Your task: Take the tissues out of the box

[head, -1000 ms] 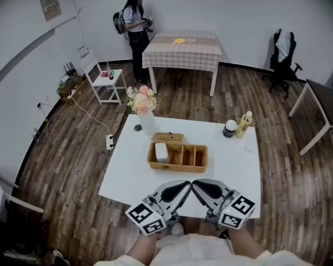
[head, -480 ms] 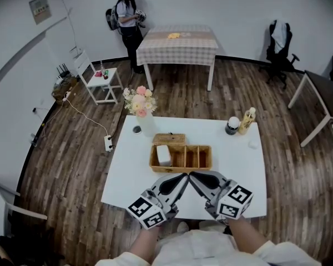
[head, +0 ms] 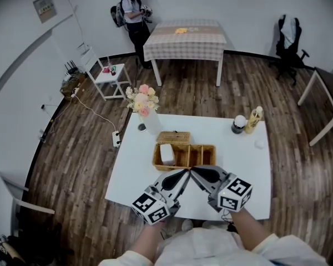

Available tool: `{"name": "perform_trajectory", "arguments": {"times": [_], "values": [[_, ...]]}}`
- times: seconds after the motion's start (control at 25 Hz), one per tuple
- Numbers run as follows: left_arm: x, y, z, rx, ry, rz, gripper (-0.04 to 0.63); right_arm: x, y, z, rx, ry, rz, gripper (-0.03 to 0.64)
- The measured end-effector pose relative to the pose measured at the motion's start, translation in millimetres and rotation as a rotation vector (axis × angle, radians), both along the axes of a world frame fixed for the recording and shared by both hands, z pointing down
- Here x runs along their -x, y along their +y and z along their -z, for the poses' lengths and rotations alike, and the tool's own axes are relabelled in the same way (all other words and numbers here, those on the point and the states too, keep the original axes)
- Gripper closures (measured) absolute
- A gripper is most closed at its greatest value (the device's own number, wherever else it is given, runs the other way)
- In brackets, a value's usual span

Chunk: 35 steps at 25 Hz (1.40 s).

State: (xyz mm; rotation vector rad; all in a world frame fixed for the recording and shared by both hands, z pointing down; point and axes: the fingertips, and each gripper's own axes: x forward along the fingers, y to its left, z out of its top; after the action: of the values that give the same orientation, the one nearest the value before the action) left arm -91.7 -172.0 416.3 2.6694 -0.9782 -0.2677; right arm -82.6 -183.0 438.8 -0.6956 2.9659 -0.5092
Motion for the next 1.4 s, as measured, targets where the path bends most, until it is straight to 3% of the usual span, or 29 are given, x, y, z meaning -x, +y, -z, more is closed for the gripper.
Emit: {"name": "perform_trajectory", "arguments": {"times": [0.4, 0.84, 1.4], "values": [[7, -25, -37, 0.027, -0.08, 0.108, 0.592, 0, -25, -42, -0.017, 0.087, -0.063, 0.578], [51, -62, -95, 0.123, -0.248, 0.247, 0.484, -16, -29, -66, 0.021, 0.101, -0.112, 0.578], [77, -92, -142, 0.253, -0.361, 0.363, 0.337, -12, -39, -72, -0.002, 0.161, -0.08, 0.578]]}}
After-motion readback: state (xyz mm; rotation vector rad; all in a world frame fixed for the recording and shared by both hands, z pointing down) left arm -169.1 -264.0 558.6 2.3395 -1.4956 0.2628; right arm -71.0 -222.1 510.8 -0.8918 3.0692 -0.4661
